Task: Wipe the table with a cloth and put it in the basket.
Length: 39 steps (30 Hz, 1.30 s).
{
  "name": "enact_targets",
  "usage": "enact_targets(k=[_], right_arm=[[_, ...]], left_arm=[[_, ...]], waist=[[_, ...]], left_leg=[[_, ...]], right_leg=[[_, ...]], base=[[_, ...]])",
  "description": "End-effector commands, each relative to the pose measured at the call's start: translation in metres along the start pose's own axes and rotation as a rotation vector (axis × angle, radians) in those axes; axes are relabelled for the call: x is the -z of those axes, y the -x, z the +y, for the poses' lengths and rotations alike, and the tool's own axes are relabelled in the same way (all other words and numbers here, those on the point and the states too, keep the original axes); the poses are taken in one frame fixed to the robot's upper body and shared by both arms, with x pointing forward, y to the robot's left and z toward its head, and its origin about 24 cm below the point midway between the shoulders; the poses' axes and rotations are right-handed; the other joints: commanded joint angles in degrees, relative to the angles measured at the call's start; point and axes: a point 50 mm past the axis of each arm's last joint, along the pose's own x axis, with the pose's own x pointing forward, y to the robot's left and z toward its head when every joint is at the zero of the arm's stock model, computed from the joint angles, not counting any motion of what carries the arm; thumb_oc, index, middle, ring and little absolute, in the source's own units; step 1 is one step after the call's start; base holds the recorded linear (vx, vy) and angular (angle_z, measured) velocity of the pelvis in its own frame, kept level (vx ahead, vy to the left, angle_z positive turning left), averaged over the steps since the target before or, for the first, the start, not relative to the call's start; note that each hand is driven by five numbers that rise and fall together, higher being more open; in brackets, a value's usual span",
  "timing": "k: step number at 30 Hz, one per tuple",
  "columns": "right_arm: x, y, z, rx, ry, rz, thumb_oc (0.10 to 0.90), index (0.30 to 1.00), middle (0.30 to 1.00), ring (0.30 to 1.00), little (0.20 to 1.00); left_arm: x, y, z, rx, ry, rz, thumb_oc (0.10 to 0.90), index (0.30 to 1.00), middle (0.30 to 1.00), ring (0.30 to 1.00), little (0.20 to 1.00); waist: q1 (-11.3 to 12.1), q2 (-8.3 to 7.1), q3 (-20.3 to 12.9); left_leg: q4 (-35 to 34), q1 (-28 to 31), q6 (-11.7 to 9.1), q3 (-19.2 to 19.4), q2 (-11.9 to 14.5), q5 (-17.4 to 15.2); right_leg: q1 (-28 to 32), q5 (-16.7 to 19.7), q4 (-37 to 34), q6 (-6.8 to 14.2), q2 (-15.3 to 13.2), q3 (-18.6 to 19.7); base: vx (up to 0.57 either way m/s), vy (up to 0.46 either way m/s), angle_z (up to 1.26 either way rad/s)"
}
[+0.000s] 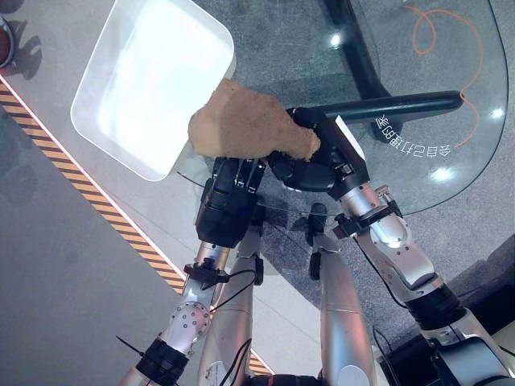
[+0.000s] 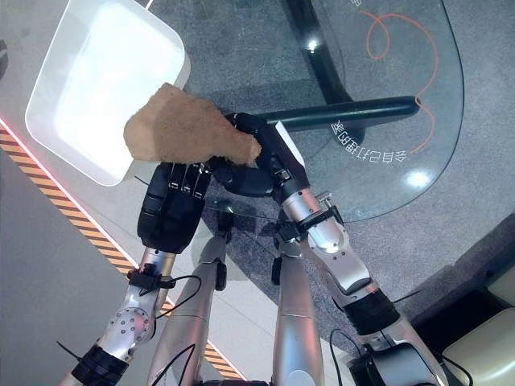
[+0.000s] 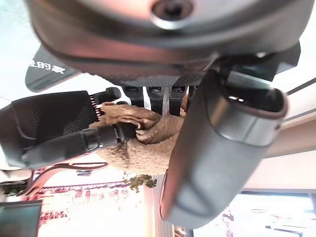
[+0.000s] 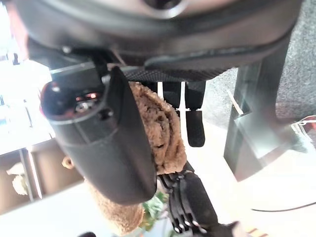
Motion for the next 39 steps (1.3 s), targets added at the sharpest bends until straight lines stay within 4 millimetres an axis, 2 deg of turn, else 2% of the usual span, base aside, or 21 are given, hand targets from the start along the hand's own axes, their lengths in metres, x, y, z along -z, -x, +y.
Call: enact_targets(k=[1,12,15,28,30,31,32,39], right_arm=[[-0.028,0.006,0.026,-0.184,0.095,-0.133,0.100,0.300,0.300,0.300,0.200],[-0.027,0.014,0.029,-0.302,0.402,-0.083,0.100,0.300,0.300,0.300,0.200],[-0.026,0.016,0.027,-0.312,0.441,-0.069,0.100,0.300,0.300,0.300,0.200],[-0.035,0.011,0.028,-0.271,0.416,-0.129,0.100,0.300,0.300,0.300,0.200],[-0.036,0.011,0.030,-0.273,0.409,-0.143,0.100,0.300,0.300,0.300,0.200],[-0.036,0.010,0.031,-0.276,0.403,-0.152,0.100,0.300,0.300,0.300,0.200],[-0.037,0.010,0.033,-0.282,0.397,-0.158,0.100,0.300,0.300,0.300,0.200],[-0.041,0.008,0.040,-0.307,0.369,-0.187,0.100,0.300,0.300,0.300,0.200]], left_arm=[[-0.026,-0.023,-0.054,0.246,-0.076,-0.166,0.800,0.900,0.900,0.900,0.900],[-0.034,-0.018,-0.055,0.177,-0.121,-0.201,0.800,0.900,0.900,0.900,0.900],[-0.035,-0.017,-0.054,0.170,-0.127,-0.199,0.800,0.900,0.900,0.900,0.900],[-0.015,-0.018,-0.054,0.149,-0.112,-0.076,0.800,0.900,0.900,0.900,0.900],[-0.011,-0.018,-0.054,0.147,-0.098,-0.060,0.322,0.491,0.491,0.491,0.422],[-0.009,-0.019,-0.054,0.141,-0.101,-0.053,0.185,0.373,0.373,0.373,0.285],[-0.008,-0.019,-0.053,0.134,-0.092,-0.047,0.100,0.300,0.300,0.300,0.200],[-0.003,-0.017,-0.050,0.101,-0.067,-0.034,0.100,0.300,0.300,0.300,0.200]], waist=[[0.6,-0.49,-1.5],[0.8,-0.95,-1.5],[0.8,-1.10,-1.5],[0.7,-0.74,-1.5],[0.7,-0.58,-1.5],[0.7,-0.51,-1.5],[0.6,-0.47,-1.5],[0.9,-0.21,-1.5]], left_leg=[[7.7,-0.1,3.5,1.8,-4.0,-7.4],[7.5,-0.4,3.4,1.1,-4.2,-7.1],[7.4,-0.2,3.3,1.0,-4.1,-7.0],[7.6,-0.9,3.2,0.3,-4.1,-6.8],[7.6,-1.0,3.2,0.4,-4.1,-6.8],[7.5,-0.9,3.3,0.5,-4.1,-6.8],[7.4,-0.9,3.3,0.5,-4.1,-6.8],[6.7,-0.4,3.5,0.5,-4.4,-6.4]], right_leg=[[1.1,6.9,-7.6,-0.4,3.9,0.1],[1.2,6.7,-7.9,-0.5,4.2,-0.1],[1.4,6.7,-7.9,-0.5,4.3,-0.2],[0.7,6.6,-7.6,-0.5,4.3,0.3],[0.6,6.6,-7.6,-0.5,4.3,0.4],[0.5,6.6,-7.6,-0.5,4.3,0.4],[0.6,6.7,-7.6,-0.5,4.3,0.5],[1.0,7.0,-8.1,-0.3,4.2,0.5]], base=[[0.01,-0.036,0.01],[0.00,-0.024,0.00],[0.00,-0.021,0.01],[0.00,-0.008,0.00],[0.00,0.015,0.00],[0.00,0.033,0.01],[0.00,0.000,0.00],[0.00,0.000,0.00]])
